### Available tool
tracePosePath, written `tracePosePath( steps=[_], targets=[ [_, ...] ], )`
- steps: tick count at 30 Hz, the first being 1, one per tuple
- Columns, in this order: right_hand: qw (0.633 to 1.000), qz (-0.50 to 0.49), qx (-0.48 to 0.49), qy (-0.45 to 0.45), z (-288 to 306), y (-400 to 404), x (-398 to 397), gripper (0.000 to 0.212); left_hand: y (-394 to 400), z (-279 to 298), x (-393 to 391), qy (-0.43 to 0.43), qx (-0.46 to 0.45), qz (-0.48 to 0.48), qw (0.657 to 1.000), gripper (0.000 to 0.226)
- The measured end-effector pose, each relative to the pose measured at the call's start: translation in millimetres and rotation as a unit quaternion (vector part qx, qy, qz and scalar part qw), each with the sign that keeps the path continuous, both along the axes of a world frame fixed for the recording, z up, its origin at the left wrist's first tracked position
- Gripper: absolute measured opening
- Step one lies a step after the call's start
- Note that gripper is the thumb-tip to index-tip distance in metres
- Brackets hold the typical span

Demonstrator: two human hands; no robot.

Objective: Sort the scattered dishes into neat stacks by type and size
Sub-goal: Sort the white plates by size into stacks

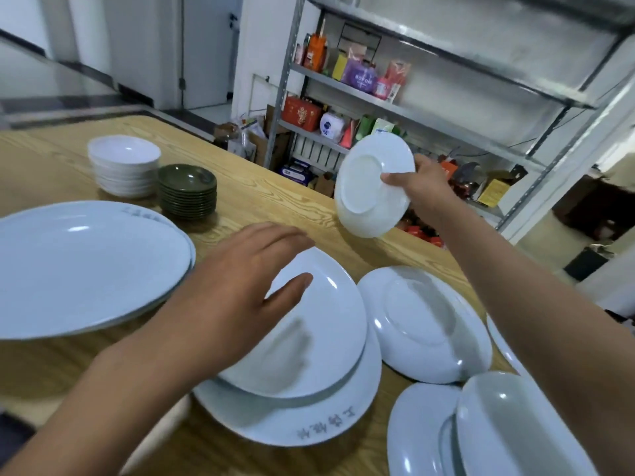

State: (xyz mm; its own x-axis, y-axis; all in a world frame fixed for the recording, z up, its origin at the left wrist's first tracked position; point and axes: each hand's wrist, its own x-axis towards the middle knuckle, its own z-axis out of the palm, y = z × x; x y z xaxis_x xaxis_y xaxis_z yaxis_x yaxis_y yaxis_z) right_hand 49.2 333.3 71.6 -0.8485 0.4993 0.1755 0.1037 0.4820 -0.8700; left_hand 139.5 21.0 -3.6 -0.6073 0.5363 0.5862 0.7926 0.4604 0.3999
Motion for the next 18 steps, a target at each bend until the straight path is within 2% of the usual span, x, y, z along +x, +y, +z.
tracePosePath(
  steps=[2,4,6,9,11,14,16,18],
  targets=[
    [0.994,0.018,0.108,0.026,9,-35,17,0.042,-12,6,8,0.005,0.036,0.022,0.999,0.043],
    [0.969,0.075,0.227,0.065,14,-69,40,0.027,-24,10,13,0.006,0.075,0.046,0.996,0.048],
    [0.905,0.147,0.385,0.107,12,-103,66,0.019,-38,12,18,0.014,0.107,0.08,0.991,0.057],
    [0.776,0.214,0.56,0.197,0,-136,87,0.009,-59,11,22,0.036,0.141,0.128,0.981,0.07],
    [0.725,0.232,0.6,0.246,-6,-155,96,0.014,-72,7,23,0.042,0.149,0.141,0.978,0.068],
    [0.687,0.268,0.607,0.297,-11,-184,103,0.019,-89,1,23,0.038,0.146,0.122,0.981,0.05],
    [0.676,0.289,0.599,0.317,-14,-203,104,0.018,-99,-6,21,0.063,0.115,0.113,0.985,0.043],
    [0.68,0.301,0.592,0.31,-17,-221,101,0.014,-111,-12,18,0.08,0.11,0.113,0.984,0.04]
  ],
)
